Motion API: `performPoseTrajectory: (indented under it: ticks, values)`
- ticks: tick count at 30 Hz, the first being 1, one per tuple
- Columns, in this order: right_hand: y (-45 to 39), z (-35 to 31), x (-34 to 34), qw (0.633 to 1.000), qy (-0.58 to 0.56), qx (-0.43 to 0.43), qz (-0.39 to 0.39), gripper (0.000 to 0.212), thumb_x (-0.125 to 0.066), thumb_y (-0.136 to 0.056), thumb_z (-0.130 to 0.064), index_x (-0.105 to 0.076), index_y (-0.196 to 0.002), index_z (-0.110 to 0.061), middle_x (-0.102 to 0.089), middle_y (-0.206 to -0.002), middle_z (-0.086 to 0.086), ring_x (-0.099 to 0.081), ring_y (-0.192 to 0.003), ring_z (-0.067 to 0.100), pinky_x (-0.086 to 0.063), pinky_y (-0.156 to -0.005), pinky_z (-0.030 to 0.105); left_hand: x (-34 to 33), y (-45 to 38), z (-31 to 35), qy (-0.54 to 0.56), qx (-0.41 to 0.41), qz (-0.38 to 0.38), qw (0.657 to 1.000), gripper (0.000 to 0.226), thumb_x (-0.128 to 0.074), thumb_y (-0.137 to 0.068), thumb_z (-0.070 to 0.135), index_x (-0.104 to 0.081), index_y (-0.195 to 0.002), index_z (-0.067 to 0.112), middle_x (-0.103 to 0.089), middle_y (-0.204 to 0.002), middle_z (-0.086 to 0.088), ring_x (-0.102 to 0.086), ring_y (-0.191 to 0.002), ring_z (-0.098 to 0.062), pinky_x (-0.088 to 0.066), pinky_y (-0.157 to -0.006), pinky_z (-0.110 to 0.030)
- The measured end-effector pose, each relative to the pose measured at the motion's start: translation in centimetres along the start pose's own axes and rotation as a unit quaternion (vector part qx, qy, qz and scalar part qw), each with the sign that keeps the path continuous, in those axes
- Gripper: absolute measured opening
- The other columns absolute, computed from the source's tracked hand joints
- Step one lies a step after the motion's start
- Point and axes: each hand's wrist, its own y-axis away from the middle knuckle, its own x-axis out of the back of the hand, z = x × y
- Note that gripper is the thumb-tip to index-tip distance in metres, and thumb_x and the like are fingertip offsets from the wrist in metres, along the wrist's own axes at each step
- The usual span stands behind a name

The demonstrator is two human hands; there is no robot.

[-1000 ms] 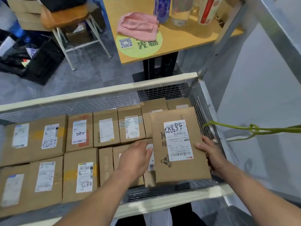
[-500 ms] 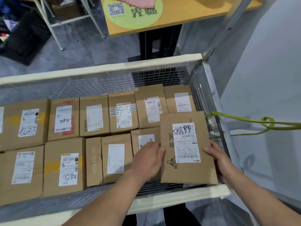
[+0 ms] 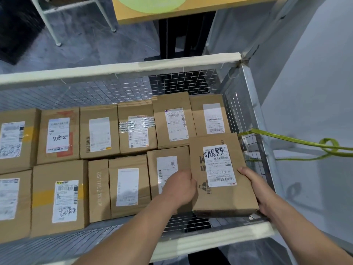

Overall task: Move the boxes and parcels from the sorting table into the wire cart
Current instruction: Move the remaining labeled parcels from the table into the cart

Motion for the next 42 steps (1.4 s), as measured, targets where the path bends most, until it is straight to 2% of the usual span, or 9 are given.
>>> performPoseTrajectory:
  ticks: [4, 7, 9, 13, 17, 21, 29, 37, 42]
  values:
    - [-1.5, -1.2, -0.6, 0.997, 0.075, 0.001, 0.006, 0.017, -0.059, -0.1, -0.027, -0.068, -0.114, -0.022, -0.079, -0.094, 0.009, -0.075, -0.085, 0.03, -0.059, -0.073, 0.039, -1.0, -1.8, -0.8, 0.014, 0.007, -0.027, 1.0, 0.022, -0.051, -0.102, 0.022, -0.062, -0.119, 0.014, -0.066, -0.115, -0.003, -0.057, -0.098, -0.016, -0.044, -0.077, -0.027]
    - [-2.5, -2.0, -1.0, 0.994, 0.102, 0.015, 0.029, 0.013, -0.061, -0.1, -0.016, -0.065, -0.111, -0.022, -0.079, -0.086, 0.004, -0.073, -0.077, 0.022, -0.055, -0.062, 0.032, -2.2, -2.9, -1.3, 0.031, 0.016, -0.041, 0.999, 0.023, -0.057, -0.099, 0.021, -0.064, -0.121, 0.017, -0.066, -0.119, -0.001, -0.06, -0.105, -0.017, -0.049, -0.084, -0.029]
    - [-3.3, -1.9, -1.4, 0.992, 0.112, 0.021, 0.054, 0.019, -0.057, -0.101, -0.01, -0.062, -0.115, -0.021, -0.075, -0.09, 0.001, -0.071, -0.078, 0.018, -0.051, -0.059, 0.029, -2.7, -3.7, -1.6, 0.044, 0.023, -0.044, 0.998, 0.023, -0.057, -0.098, 0.018, -0.066, -0.119, 0.016, -0.068, -0.118, -0.002, -0.061, -0.106, -0.018, -0.051, -0.089, -0.032]
    - [-4.8, -0.5, -2.4, 0.992, 0.092, 0.008, 0.083, 0.027, -0.051, -0.102, -0.003, -0.061, -0.119, -0.021, -0.076, -0.098, 0.003, -0.073, -0.085, 0.022, -0.055, -0.061, 0.034, -3.2, -4.9, -1.9, 0.075, 0.033, -0.032, 0.996, 0.023, -0.057, -0.098, 0.014, -0.066, -0.119, 0.014, -0.068, -0.118, -0.003, -0.06, -0.105, -0.018, -0.046, -0.084, -0.025]
    - [-6.0, 0.0, -2.4, 0.993, 0.087, 0.015, 0.081, 0.043, -0.059, -0.091, 0.009, -0.061, -0.124, -0.018, -0.077, -0.099, 0.005, -0.075, -0.088, 0.023, -0.06, -0.066, 0.04, -3.7, -6.1, -1.9, 0.061, 0.026, -0.005, 0.998, 0.025, -0.057, -0.098, 0.012, -0.062, -0.122, 0.014, -0.066, -0.119, -0.004, -0.06, -0.103, -0.019, -0.043, -0.08, -0.024]
    - [-6.2, -0.3, -2.6, 0.992, 0.078, 0.036, 0.094, 0.057, -0.066, -0.08, 0.019, -0.058, -0.122, -0.019, -0.074, -0.101, 0.004, -0.073, -0.087, 0.019, -0.057, -0.061, 0.032, -4.2, -6.9, -1.7, 0.035, 0.024, 0.026, 0.999, 0.018, -0.057, -0.094, 0.006, -0.064, -0.111, 0.009, -0.068, -0.107, -0.008, -0.056, -0.087, -0.017, -0.048, -0.073, -0.027]
    - [-6.4, -0.4, -3.0, 0.989, 0.063, 0.059, 0.123, 0.062, -0.068, -0.077, 0.021, -0.06, -0.117, -0.026, -0.077, -0.096, -0.002, -0.075, -0.084, 0.019, -0.059, -0.06, 0.034, -4.2, -7.1, -1.8, 0.051, 0.005, 0.055, 0.997, 0.019, -0.059, -0.089, 0.0, -0.068, -0.104, 0.008, -0.07, -0.101, -0.005, -0.062, -0.087, -0.017, -0.054, -0.076, -0.031]
    - [-7.6, -0.9, -2.4, 0.992, 0.057, 0.049, 0.105, 0.059, -0.066, -0.077, 0.023, -0.063, -0.114, -0.023, -0.078, -0.09, -0.001, -0.076, -0.074, 0.017, -0.059, -0.055, 0.033, -4.3, -7.7, -1.1, 0.066, 0.017, 0.043, 0.997, 0.017, -0.059, -0.089, -0.001, -0.069, -0.1, 0.008, -0.07, -0.097, -0.005, -0.065, -0.088, -0.019, -0.058, -0.079, -0.037]
    - [-7.3, -0.7, -2.3, 0.99, 0.056, 0.054, 0.114, 0.061, -0.066, -0.078, 0.023, -0.061, -0.111, -0.028, -0.077, -0.089, -0.003, -0.076, -0.076, 0.016, -0.06, -0.056, 0.034, -4.0, -7.6, -1.0, 0.066, 0.021, 0.049, 0.996, 0.019, -0.057, -0.088, -0.003, -0.069, -0.099, 0.006, -0.07, -0.096, -0.006, -0.063, -0.087, -0.019, -0.054, -0.073, -0.029]
